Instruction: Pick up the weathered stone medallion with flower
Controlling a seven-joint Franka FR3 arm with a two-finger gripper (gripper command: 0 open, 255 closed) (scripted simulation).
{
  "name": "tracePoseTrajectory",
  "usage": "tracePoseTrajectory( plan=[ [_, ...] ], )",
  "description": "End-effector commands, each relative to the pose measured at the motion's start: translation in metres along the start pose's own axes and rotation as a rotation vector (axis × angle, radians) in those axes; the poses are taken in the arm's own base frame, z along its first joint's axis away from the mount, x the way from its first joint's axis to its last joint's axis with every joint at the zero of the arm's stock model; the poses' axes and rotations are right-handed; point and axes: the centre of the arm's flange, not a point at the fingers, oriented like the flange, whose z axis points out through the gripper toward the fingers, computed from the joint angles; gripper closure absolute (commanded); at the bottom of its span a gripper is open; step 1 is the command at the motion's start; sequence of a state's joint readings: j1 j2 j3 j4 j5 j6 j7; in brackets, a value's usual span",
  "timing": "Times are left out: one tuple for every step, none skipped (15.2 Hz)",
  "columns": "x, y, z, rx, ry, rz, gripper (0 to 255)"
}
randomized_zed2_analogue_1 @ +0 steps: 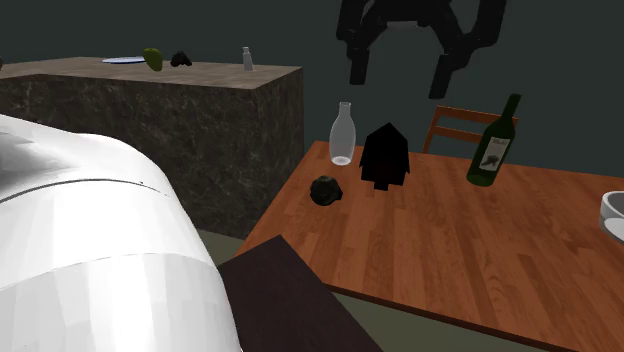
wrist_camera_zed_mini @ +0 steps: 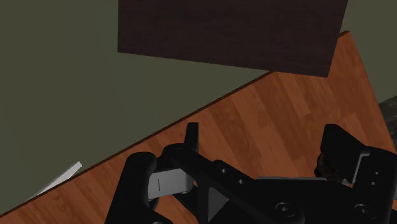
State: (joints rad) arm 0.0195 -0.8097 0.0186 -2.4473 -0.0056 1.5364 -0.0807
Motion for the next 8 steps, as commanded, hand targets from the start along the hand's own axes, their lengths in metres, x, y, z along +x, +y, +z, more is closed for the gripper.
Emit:
tracePoseTrajectory(
  plan=[
    [0.000,0.000,0.000,0.000,0.000,0.000,0],
    [0.015,0.000,0.003,-0.005,-0.013,-0.039,0],
    [0.030,0.000,0.007,-0.011,-0.026,-0.078,0],
    [0.044,-0.001,0.010,-0.016,-0.040,-0.116,0],
    [0.059,-0.002,0.014,-0.021,-0.053,-0.155,0],
    [0.073,-0.004,0.018,-0.026,-0.066,-0.194,0],
    [0.088,-0.006,0.022,-0.032,-0.079,-0.233,0],
    [0.102,-0.009,0.026,-0.037,-0.092,-0.271,0]
  ],
)
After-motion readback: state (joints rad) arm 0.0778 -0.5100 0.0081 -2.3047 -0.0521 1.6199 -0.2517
